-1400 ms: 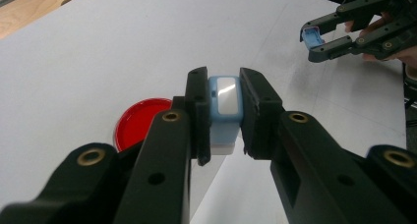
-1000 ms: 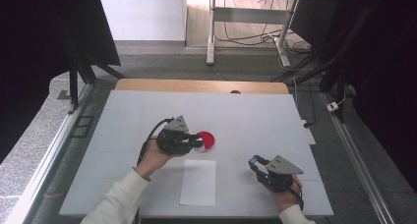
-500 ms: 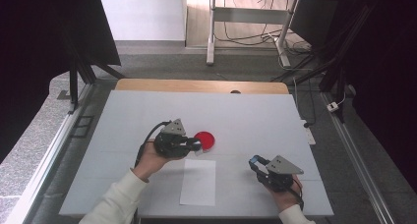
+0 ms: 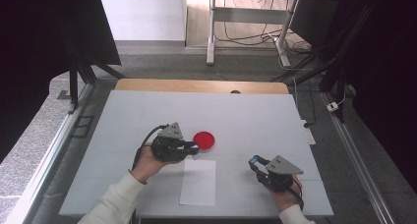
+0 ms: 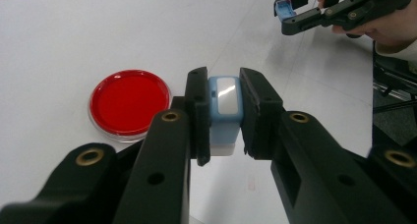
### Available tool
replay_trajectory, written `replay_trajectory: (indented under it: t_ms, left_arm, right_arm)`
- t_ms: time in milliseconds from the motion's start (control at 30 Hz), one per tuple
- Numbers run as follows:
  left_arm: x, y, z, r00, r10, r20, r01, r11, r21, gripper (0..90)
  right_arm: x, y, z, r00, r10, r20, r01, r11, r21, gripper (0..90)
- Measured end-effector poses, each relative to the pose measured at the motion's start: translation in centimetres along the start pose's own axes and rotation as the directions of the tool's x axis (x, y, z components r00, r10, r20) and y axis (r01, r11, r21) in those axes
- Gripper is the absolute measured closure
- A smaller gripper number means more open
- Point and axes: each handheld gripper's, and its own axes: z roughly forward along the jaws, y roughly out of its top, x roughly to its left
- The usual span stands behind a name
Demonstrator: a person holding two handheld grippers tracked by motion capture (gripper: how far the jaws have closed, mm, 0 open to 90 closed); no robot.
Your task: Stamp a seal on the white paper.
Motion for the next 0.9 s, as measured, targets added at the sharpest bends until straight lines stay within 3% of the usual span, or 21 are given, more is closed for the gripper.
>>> replay_trajectory:
  t_ms: [900]
  left_arm:
    - [-1.3, -1.4, 1.0, 0.9990, 0.009, 0.044, -0.011, 0.9990, 0.042, 74.5]
  right_arm:
    - [0.0, 0.0, 0.0, 1.0000, 0.000, 0.003, 0.000, 1.000, 0.003, 65.4]
